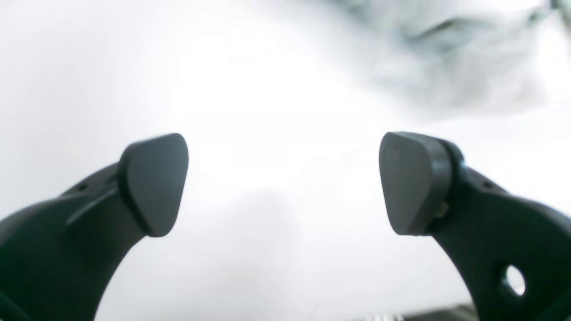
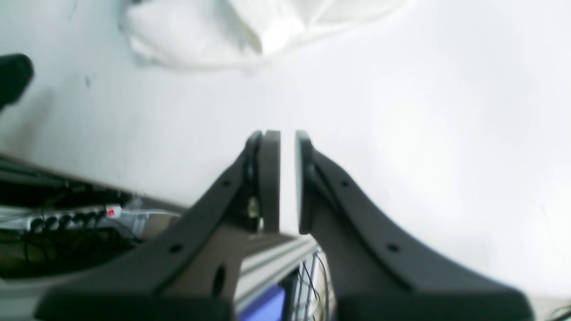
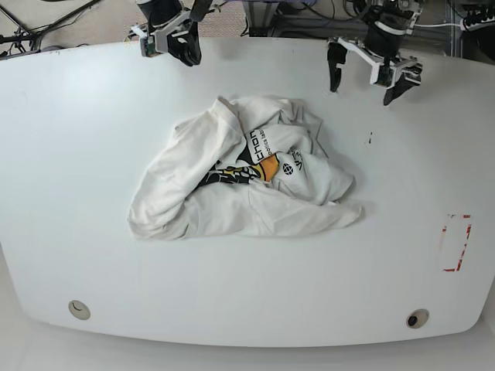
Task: Fold the T-shirt properly
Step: 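Lower both grippers onto the crumpled white T-shirt and pinch its edges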
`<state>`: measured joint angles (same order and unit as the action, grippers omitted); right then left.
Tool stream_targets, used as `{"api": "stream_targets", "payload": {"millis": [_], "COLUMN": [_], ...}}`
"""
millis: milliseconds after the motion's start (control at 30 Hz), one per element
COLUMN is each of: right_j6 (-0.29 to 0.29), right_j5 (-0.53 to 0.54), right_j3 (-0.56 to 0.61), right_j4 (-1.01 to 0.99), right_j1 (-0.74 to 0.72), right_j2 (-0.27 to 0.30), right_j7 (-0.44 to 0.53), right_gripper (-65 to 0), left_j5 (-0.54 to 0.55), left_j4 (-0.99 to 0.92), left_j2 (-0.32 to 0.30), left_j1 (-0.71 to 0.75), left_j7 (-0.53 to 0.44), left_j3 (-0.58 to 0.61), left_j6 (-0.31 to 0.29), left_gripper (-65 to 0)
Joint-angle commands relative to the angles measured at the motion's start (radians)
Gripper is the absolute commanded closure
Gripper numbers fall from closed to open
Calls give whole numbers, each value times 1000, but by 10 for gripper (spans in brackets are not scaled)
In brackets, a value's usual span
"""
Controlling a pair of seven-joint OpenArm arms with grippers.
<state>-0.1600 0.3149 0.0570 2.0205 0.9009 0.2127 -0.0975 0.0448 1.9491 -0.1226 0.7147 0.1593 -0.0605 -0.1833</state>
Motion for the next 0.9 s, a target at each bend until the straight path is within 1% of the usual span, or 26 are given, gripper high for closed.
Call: {"api": "stream_targets", "payload": {"millis": [0, 67, 167, 267, 367, 433, 600, 867], "right_j6": [-11, -11, -11, -11, -11, -11, -11, -11], "right_j5": [0, 0, 0, 8, 8, 10, 10, 10], "right_j3": [-10, -12, -9, -9, -12, -12, -12, -13], "right_j4": [18, 18, 18, 18, 18, 18, 18, 19], "right_j1": [-13, -27, -68, -79, -88, -105, -105, -107], "right_j2": [-11, -25, -28, -29, -29, -29, -29, -29], "right_j7": [23, 23, 15, -25, -37, -37, -38, -38], "right_gripper": [-49, -49, -49, -49, -49, -49, -49, -49], "left_j5": [0, 0, 0, 0, -1, -3, -3, -3], "left_j4": [14, 14, 5, 2, -15, -41, -60, -142], "left_j2": [10, 10, 14, 14, 14, 14, 11, 14], "left_j1": [-33, -80, -194, -244, -290, -304, -304, -307], "left_j7": [21, 70, 178, 270, 322, 332, 332, 329], "left_j3": [24, 43, 89, 116, 121, 136, 138, 146], "left_j6": [-37, -60, -86, -89, -89, -89, -89, -89], "left_gripper": [-650, -650, -650, -650, -650, -650, -650, -650]}}
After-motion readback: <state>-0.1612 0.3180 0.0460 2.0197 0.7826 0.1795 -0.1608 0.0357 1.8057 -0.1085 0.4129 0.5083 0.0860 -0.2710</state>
